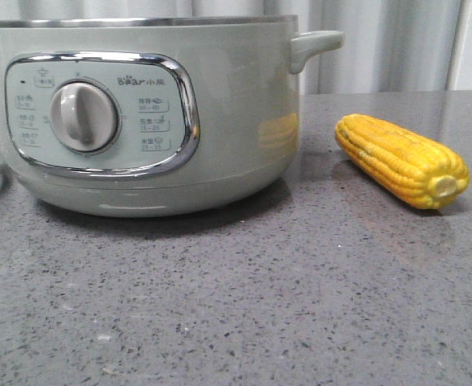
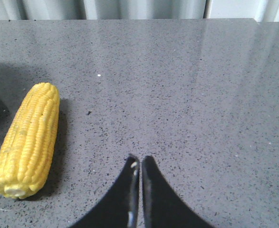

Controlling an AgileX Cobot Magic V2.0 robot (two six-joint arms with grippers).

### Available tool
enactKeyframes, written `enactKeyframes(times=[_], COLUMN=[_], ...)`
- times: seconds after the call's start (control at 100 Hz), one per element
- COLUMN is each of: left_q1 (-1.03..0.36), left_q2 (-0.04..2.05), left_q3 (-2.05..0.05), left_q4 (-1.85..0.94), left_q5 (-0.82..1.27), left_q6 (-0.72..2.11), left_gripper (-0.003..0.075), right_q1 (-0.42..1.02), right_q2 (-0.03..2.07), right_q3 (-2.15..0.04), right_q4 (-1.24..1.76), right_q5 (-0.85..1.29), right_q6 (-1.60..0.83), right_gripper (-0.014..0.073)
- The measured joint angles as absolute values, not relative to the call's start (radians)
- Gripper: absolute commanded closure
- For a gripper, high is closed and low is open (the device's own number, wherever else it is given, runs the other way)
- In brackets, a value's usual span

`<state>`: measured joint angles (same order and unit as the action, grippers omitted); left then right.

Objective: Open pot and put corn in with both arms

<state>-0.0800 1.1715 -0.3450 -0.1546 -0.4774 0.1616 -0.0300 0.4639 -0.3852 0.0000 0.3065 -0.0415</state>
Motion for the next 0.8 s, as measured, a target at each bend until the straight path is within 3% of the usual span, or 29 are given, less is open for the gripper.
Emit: enactKeyframes(times=[0.39, 0.49, 0.57, 0.64, 0.8], left_q1=[-0.104, -0.104, -0.104, -0.104, -0.104], left_q2=[1.242, 1.242, 1.246, 1.247, 1.248], left_q3=[-0.353, -0.353, -0.353, -0.354, -0.354], left_q4=[-0.127, -0.127, -0.120, -0.118, -0.102], left_q5=[-0.526, -0.526, -0.526, -0.519, -0.497], left_q6=[0.143, 0.141, 0.139, 0.139, 0.149], left_gripper=[0.0732, 0.0642, 0.0501, 0.0423, 0.0385], right_q1=[-0.030, -0.030, -0.030, -0.030, -0.030], right_q2=[0.464, 0.464, 0.464, 0.464, 0.464], right_q3=[-0.385, -0.385, -0.385, -0.385, -0.385], right_q4=[0.000, 0.000, 0.000, 0.000, 0.000], right_q5=[0.306, 0.306, 0.306, 0.306, 0.306], right_q6=[-0.042, -0.042, -0.042, -0.042, -0.042], right_gripper=[0.0667, 0.0667, 0.0667, 0.0667, 0.0667])
